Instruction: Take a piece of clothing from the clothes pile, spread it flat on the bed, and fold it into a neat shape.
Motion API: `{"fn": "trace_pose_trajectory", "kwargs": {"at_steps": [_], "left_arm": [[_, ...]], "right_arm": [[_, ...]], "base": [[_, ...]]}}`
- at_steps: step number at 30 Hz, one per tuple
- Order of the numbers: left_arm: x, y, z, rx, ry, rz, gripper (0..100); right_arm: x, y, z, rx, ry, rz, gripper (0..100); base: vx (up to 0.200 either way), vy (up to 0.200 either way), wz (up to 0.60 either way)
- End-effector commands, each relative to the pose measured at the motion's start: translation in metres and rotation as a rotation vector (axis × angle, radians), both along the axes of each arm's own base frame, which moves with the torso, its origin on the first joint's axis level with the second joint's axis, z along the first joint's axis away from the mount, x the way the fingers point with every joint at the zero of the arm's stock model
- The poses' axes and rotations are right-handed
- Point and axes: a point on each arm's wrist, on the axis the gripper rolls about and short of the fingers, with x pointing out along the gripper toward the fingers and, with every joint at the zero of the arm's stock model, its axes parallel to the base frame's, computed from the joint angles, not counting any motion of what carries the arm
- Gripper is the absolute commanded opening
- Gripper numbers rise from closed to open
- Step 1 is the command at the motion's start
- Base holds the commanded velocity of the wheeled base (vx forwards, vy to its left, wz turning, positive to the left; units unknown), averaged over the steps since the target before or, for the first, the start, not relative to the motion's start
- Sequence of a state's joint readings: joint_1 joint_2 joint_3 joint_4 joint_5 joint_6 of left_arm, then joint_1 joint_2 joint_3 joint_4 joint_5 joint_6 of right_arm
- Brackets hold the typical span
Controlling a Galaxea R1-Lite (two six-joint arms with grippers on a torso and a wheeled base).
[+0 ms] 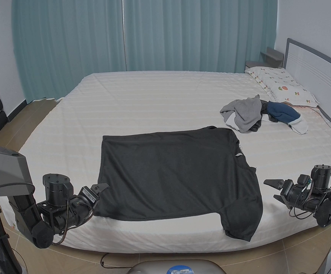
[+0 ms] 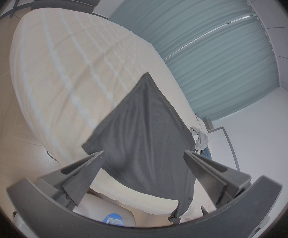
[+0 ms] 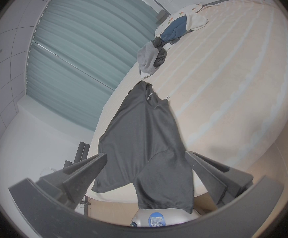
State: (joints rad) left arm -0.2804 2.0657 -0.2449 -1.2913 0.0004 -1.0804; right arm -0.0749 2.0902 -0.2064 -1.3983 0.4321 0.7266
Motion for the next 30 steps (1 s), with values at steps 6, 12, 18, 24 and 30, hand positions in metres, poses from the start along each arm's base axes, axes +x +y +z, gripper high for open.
{"fn": "trace_pose_trajectory", "kwargs": {"at_steps": [6,12,18,24,30], "left_arm": [[-0.009,0.006,-0.003,0.060,0.020,-0.001,100],[-0.018,0.018,-0.015,0.169,0.077,-0.029,100],[-0.017,0.019,-0.028,0.190,0.127,-0.034,100],[-0.009,0.028,-0.044,0.221,0.163,-0.011,100],[-0.004,0.033,-0.044,0.218,0.156,0.009,100]], "right_arm": [[0.000,0.002,-0.007,-0.007,0.027,0.006,100],[0.001,0.002,-0.014,-0.017,0.052,-0.007,100],[0.001,0.002,-0.013,-0.017,0.036,-0.006,100],[0.001,0.003,-0.016,-0.017,0.044,-0.004,100],[0.001,0.003,-0.016,-0.017,0.044,-0.004,100]], "base": [[0.000,0.000,0.00],[0.000,0.000,0.00],[0.000,0.000,0.00],[0.000,0.000,0.00],[0.000,0.000,0.00]]}}
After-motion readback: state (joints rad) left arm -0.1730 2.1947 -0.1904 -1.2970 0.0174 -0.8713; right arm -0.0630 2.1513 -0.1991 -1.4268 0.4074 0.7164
